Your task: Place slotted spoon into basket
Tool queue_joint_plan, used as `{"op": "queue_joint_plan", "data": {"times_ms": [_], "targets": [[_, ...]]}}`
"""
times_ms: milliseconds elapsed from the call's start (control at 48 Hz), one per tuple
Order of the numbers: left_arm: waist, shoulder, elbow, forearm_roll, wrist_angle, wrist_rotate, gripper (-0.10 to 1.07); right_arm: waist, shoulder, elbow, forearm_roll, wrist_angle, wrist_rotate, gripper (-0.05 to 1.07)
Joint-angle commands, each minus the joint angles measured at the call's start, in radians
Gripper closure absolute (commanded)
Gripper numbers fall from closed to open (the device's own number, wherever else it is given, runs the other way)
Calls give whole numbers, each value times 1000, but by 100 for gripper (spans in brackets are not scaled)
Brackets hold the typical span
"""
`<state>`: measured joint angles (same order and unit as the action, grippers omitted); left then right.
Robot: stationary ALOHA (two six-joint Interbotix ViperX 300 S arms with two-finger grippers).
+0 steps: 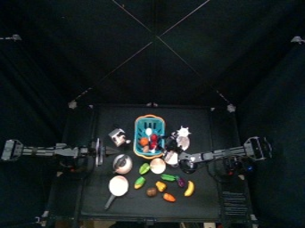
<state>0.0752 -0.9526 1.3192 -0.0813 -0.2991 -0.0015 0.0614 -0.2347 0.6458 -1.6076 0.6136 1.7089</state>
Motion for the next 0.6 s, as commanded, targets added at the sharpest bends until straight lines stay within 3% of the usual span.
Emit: {"op": "queue_joint_plan", "data": {"times_ms": [0, 583], "targets": [[3, 6, -14, 0, -9, 0, 99, -5, -29, -8, 6, 3, 0, 19], [3, 6, -12, 2, -9, -2, 99, 3, -124, 51, 66, 9, -8, 19]]}}
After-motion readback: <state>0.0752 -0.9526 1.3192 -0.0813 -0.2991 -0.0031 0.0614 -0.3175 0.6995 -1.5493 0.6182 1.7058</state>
